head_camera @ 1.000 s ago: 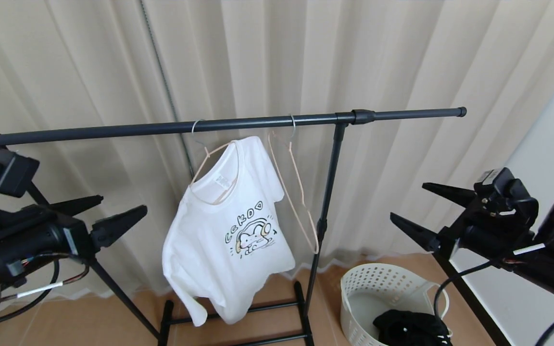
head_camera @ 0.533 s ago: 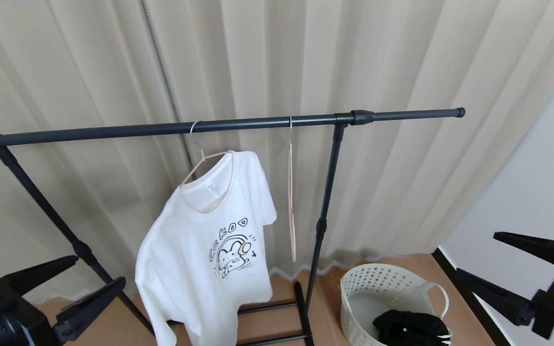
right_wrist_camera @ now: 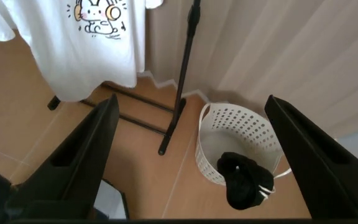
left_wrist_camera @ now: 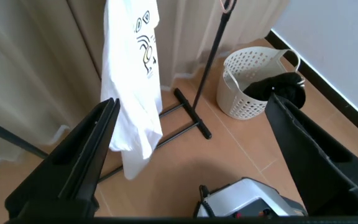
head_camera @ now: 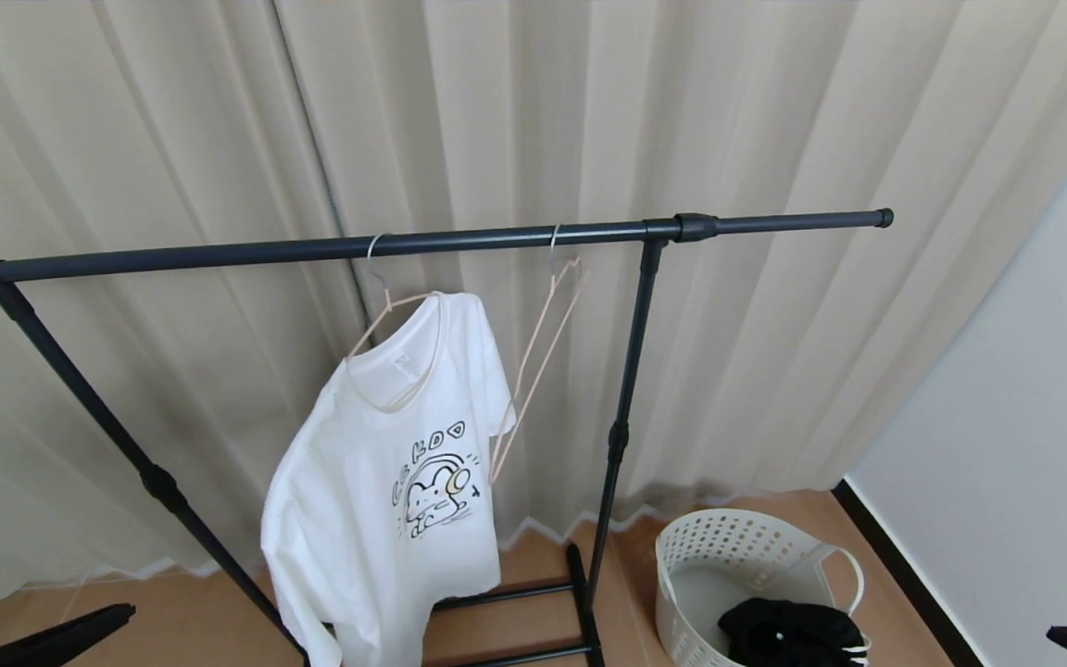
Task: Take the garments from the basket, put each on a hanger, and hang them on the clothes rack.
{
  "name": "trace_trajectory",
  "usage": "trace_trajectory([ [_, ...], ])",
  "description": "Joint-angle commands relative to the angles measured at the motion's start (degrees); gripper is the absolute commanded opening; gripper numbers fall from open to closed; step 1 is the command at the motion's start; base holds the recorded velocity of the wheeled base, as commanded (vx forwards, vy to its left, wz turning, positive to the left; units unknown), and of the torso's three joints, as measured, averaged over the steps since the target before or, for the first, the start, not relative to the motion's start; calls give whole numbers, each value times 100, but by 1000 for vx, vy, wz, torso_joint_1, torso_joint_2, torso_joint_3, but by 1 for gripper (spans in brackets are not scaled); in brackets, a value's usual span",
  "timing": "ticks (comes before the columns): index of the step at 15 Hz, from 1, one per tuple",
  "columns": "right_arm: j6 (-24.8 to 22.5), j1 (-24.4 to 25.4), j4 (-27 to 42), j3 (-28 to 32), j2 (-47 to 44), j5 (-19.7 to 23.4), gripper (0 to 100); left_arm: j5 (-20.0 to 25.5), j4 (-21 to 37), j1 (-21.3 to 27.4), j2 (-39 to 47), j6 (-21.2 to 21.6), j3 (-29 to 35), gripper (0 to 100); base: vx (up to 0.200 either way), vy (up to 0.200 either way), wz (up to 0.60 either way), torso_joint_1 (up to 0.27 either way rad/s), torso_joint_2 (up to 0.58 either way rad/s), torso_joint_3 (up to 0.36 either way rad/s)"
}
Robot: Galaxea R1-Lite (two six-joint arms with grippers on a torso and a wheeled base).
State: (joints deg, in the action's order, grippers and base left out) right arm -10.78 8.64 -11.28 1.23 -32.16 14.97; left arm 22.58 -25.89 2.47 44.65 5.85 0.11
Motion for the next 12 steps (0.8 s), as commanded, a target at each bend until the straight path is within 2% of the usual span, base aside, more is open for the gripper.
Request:
trace_trajectory([
  [1,32,-12,873,-123,1361,-12,100,1,682,104,-1011,-5,-11,100,0,0,0,0,0,0],
  [2,120,-21,1224,-106,1695,-20,100,1,981,104,-1310,-5,-11,100,0,0,0,0,0,0],
  [3,208,-21,1303,-70,1810,-29,100,1,1113,104,-1433,4,-11,100,0,0,0,0,0,0],
  [4,331,-21,1400,-26,2091,-143,100,1,1491,130,-1820,-5,-11,100,0,0,0,0,0,0],
  [7,410,-38,1400,-26,2460,-354,100,1,2167,174,-2549,-58,-11,100,0,0,0,0,0,0],
  [12,480,-548,1391,-26,2706,-390,100,1,2220,174,-3437,-357,-11,100,0,0,0,0,0,0],
])
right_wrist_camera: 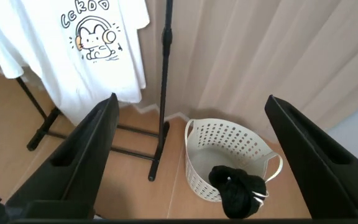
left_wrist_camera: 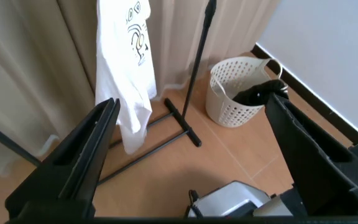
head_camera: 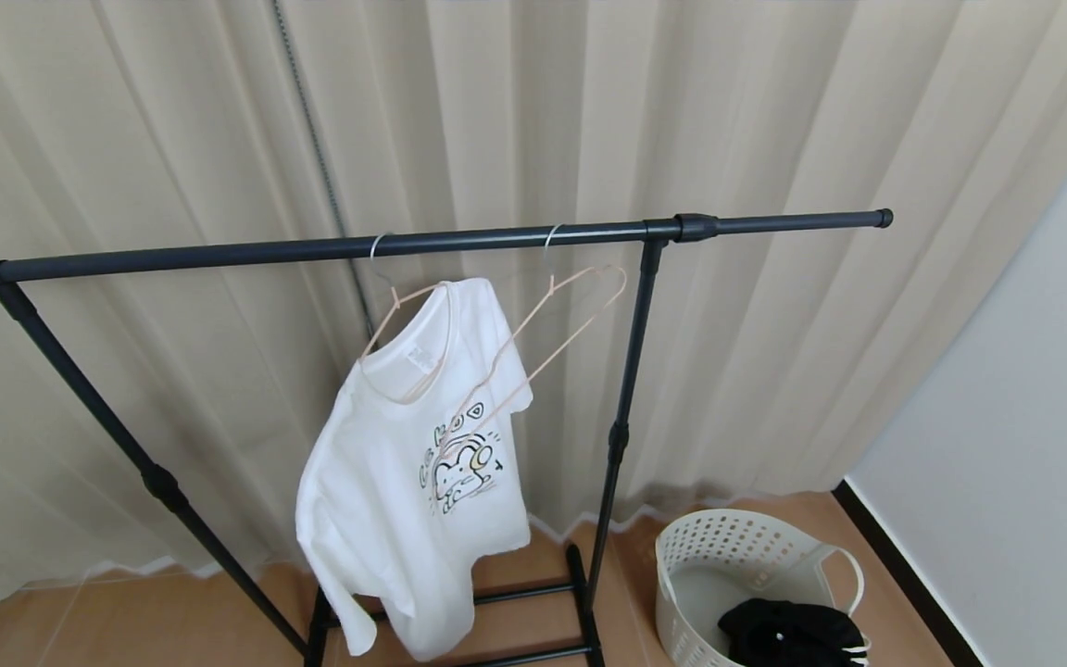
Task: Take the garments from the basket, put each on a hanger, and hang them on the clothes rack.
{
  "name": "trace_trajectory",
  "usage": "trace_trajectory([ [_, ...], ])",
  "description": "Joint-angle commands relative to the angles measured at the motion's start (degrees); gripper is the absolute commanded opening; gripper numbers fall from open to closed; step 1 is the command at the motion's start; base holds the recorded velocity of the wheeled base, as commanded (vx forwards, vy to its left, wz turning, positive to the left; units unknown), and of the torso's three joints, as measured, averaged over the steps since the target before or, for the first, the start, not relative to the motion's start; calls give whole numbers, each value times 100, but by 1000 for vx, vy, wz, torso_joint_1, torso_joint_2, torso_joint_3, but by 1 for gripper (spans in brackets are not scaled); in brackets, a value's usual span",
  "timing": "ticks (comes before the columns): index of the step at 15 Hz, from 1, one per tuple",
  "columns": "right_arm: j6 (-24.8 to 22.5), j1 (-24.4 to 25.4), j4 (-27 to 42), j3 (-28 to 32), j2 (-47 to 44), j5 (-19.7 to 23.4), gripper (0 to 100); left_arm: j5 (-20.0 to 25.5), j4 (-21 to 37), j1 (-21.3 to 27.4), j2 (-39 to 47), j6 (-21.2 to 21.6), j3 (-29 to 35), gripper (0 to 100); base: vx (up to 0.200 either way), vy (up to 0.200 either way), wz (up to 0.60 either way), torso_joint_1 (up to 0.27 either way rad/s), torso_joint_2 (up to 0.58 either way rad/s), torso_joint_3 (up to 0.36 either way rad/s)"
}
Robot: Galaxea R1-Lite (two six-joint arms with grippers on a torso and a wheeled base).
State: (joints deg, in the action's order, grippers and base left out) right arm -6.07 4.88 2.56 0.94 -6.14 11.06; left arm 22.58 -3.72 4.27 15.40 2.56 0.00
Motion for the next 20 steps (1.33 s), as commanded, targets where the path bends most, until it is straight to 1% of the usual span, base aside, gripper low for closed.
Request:
trace_trajectory([
  [1,9,-268,8,3,219,2,100,-8,3,-5,-740,-27,0,100,0,0,0,0,0,0],
  [2,9,-365,16,3,333,-7,100,-8,-6,-5,-1004,-36,0,100,0,0,0,0,0,0],
  [3,9,-417,16,3,465,-7,100,-43,-6,-75,-1083,-45,0,100,0,0,0,0,0,0],
  [4,9,-470,-10,-6,614,-7,100,-43,-6,-260,-1179,-98,0,100,0,0,0,0,0,0],
  [6,62,-479,8,3,614,-183,100,-78,-6,-365,-1540,-124,0,100,0,0,0,0,0,0],
  [7,89,-479,8,3,614,-244,100,-263,-6,-374,-1540,-124,0,100,0,0,0,0,0,0],
  [9,132,-479,8,3,614,-464,100,-1018,-6,-374,-1540,-80,0,100,0,0,0,0,0,0],
  [10,150,-479,-1,3,614,-561,100,-1238,20,-374,-1540,-19,0,100,0,0,0,0,0,0],
  [11,159,-479,-19,-6,614,-684,100,-1695,38,-374,-1540,131,0,100,0,0,0,0,0,0],
  [12,168,-479,-1,3,614,-693,100,-1880,143,-374,-1540,148,0,100,0,0,0,0,0,0],
  [13,291,-479,-10,3,614,-754,100,-1976,468,-374,-1540,113,26,100,0,0,0,0,0,0],
  [14,361,-479,-10,3,614,-798,100,-2003,530,-374,-1540,87,53,100,0,0,0,0,0,0],
  [15,528,-479,-1,12,614,-780,100,-2082,521,-374,-1540,-89,53,100,0,0,0,0,0,0],
  [20,528,-479,-19,3,614,-754,100,-2082,521,-374,-1540,-124,53,100,0,0,0,0,0,0],
])
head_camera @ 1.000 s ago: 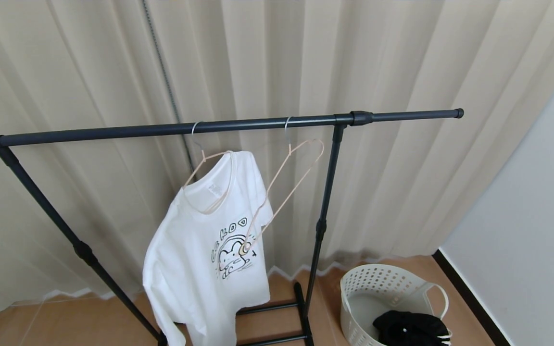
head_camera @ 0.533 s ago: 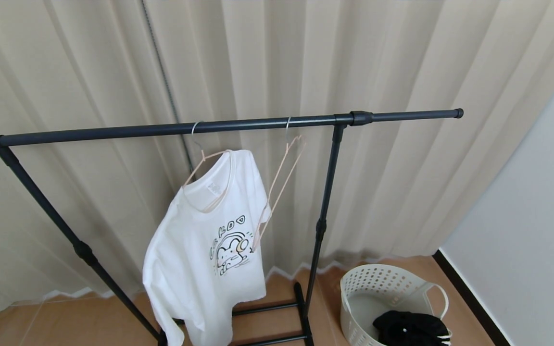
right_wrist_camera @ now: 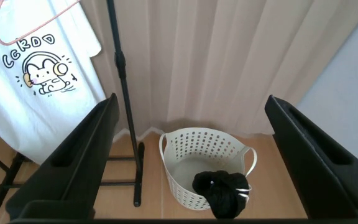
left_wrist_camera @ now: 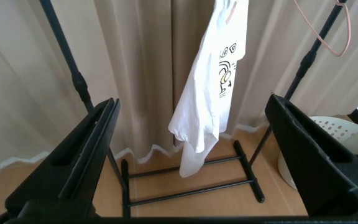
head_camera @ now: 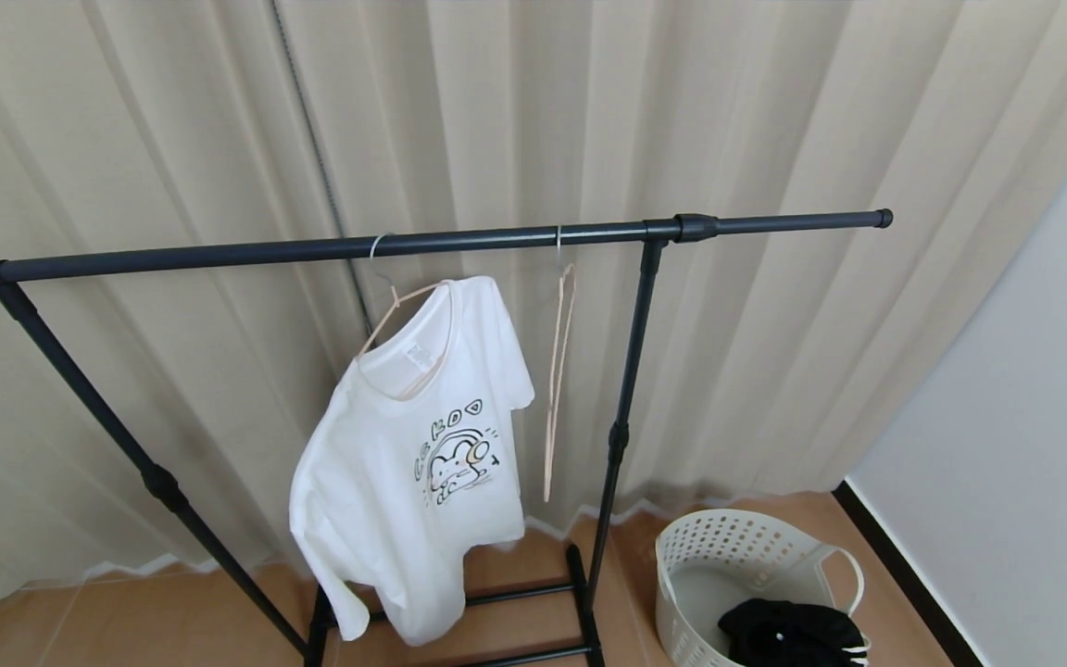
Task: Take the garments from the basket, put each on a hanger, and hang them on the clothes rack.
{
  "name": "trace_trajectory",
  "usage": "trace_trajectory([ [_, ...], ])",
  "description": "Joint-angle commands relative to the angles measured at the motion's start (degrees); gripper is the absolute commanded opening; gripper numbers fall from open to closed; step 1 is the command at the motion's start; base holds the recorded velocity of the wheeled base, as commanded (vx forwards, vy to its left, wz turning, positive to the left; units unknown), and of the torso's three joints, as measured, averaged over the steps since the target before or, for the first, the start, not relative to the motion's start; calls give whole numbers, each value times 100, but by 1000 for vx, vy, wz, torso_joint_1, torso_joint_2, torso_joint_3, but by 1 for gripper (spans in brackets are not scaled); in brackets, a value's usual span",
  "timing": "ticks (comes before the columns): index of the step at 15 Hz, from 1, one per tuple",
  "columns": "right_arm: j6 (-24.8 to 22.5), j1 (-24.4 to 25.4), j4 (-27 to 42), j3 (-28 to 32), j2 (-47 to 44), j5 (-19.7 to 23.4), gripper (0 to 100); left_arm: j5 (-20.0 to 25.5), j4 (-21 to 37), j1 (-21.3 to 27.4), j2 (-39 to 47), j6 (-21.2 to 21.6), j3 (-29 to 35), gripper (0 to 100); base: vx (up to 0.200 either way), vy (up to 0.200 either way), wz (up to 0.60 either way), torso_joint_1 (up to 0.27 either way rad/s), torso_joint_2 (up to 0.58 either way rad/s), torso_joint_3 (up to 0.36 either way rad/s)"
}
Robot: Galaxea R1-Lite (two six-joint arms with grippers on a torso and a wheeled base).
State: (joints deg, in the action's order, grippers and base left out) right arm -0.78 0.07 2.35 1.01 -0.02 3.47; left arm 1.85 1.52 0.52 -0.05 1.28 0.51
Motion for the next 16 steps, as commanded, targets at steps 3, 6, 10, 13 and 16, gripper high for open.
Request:
trace_trajectory([
  [3,-1,1,2,-5,2,4,100,8,-3,9,5,-5,2,100,0,0,0,0,0,0],
  [6,16,1,2,-5,2,13,100,8,-3,9,5,-5,2,100,0,0,0,0,0,0],
  [10,16,1,2,-5,2,13,100,8,-3,9,5,-5,2,100,0,0,0,-83,181,103],
  [13,25,1,2,-5,2,13,100,8,-3,9,5,-5,2,100,0,0,0,-139,334,180],
  [16,25,1,2,-5,2,13,100,8,-3,0,5,-5,2,100,0,0,0,-141,336,185],
])
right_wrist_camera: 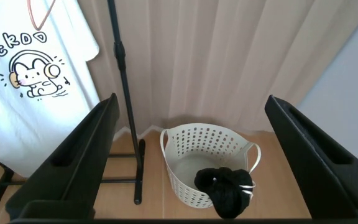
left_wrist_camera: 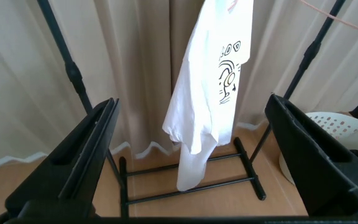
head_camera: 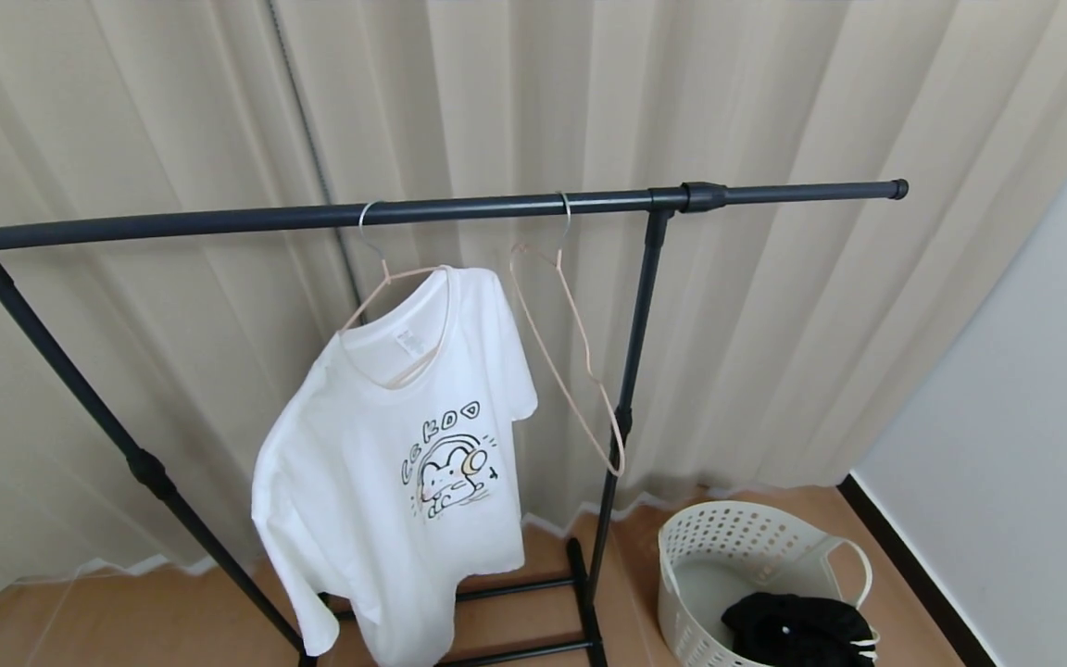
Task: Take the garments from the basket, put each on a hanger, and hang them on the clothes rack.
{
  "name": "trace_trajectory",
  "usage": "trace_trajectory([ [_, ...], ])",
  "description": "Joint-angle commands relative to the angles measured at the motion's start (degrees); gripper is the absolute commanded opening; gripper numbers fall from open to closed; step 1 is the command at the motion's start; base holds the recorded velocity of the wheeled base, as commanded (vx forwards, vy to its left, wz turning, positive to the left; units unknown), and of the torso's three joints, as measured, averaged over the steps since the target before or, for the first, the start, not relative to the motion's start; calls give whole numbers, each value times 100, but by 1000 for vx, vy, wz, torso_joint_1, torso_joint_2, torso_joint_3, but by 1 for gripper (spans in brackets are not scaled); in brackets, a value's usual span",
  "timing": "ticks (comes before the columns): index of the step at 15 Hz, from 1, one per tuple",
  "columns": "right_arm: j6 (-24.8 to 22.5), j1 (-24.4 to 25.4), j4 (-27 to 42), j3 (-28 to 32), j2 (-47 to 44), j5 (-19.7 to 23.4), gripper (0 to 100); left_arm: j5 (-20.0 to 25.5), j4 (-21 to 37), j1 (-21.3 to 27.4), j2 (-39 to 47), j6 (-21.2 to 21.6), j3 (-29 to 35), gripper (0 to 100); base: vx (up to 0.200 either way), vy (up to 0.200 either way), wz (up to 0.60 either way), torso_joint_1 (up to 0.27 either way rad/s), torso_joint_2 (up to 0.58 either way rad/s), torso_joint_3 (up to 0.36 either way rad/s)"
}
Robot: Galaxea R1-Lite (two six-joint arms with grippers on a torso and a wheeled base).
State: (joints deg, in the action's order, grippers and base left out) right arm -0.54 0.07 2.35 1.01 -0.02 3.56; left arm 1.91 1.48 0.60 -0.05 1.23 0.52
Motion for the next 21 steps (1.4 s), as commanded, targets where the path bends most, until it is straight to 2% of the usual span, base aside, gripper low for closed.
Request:
trace_trajectory([
  [1,1,1,2,-5,2,4,100,2,2,2,5,0,0,100,0,0,0,-139,344,183],
  [12,1,1,2,-5,2,4,100,-16,2,-7,5,0,0,100,0,0,0,-147,370,212],
  [21,1,1,2,-5,2,4,100,-16,2,-7,5,0,0,100,0,0,0,-194,528,334],
])
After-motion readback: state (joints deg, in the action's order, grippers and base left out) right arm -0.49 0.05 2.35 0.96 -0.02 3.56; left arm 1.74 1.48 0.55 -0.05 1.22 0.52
